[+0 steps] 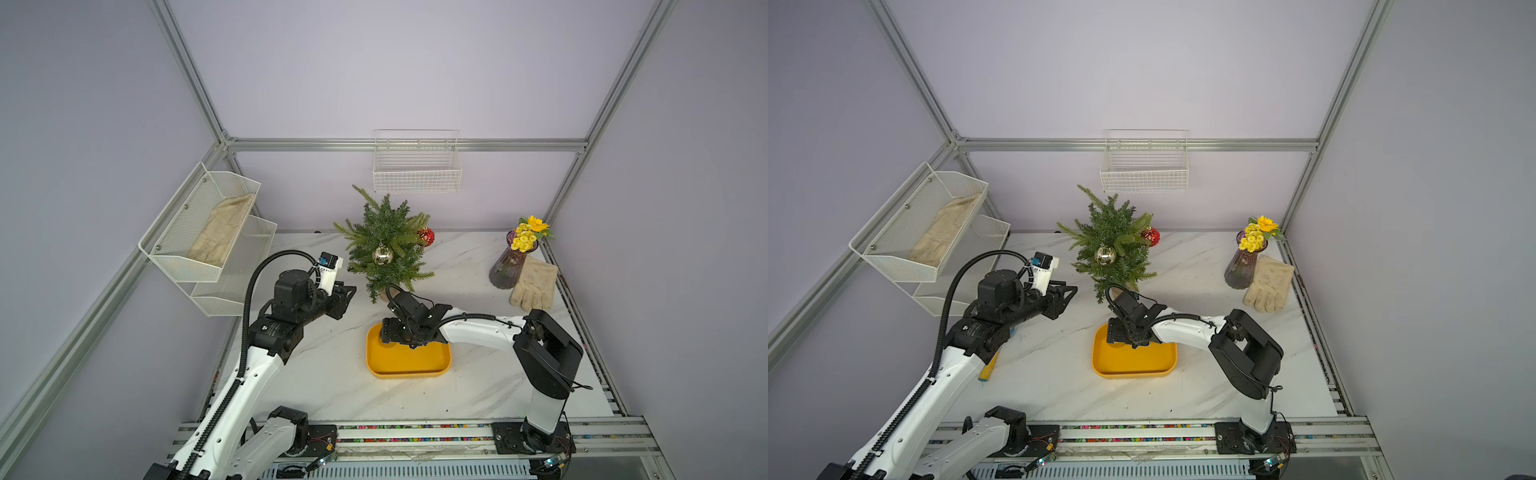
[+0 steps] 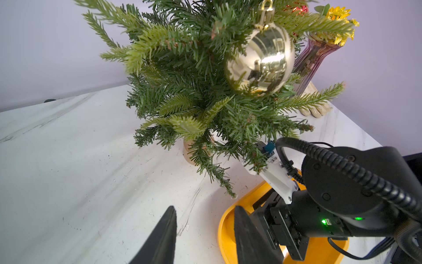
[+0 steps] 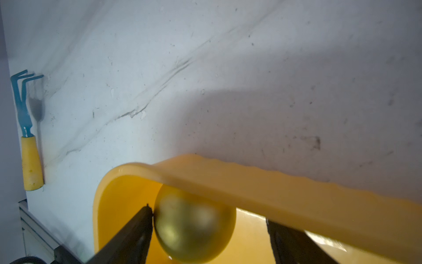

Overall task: Decorate the small christmas tree with ornaments
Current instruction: Pick up an ornament from the container.

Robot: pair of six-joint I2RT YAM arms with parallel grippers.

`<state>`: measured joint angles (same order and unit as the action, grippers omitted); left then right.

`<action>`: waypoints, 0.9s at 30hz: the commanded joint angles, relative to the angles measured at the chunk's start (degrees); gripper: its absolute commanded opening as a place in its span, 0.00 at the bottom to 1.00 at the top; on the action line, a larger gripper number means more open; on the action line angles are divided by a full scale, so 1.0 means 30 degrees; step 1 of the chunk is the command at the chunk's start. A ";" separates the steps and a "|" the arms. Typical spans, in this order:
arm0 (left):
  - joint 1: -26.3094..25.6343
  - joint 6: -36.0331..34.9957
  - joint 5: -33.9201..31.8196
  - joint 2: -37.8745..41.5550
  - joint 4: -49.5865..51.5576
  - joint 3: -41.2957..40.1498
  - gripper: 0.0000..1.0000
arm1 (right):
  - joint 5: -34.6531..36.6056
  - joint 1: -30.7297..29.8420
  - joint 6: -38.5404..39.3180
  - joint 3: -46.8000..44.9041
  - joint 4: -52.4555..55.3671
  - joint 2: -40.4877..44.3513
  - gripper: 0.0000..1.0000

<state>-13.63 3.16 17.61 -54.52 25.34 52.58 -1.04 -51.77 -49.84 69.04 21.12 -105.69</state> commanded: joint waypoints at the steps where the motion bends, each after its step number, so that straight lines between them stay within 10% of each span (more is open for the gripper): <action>1: -0.0058 -0.0526 0.0338 0.0036 -0.0435 -0.0723 0.42 | 0.1475 -0.0185 0.0122 0.0569 0.1084 -0.0184 0.79; 27: -0.0042 -0.0580 0.0153 0.0037 -0.0328 -0.0749 0.42 | 0.2985 0.0205 0.0003 -0.2280 0.1953 0.2082 0.71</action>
<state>-13.63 3.16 17.58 -54.52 25.36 52.58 7.01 -51.46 -48.82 63.42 27.81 -101.34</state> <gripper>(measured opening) 0.422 0.710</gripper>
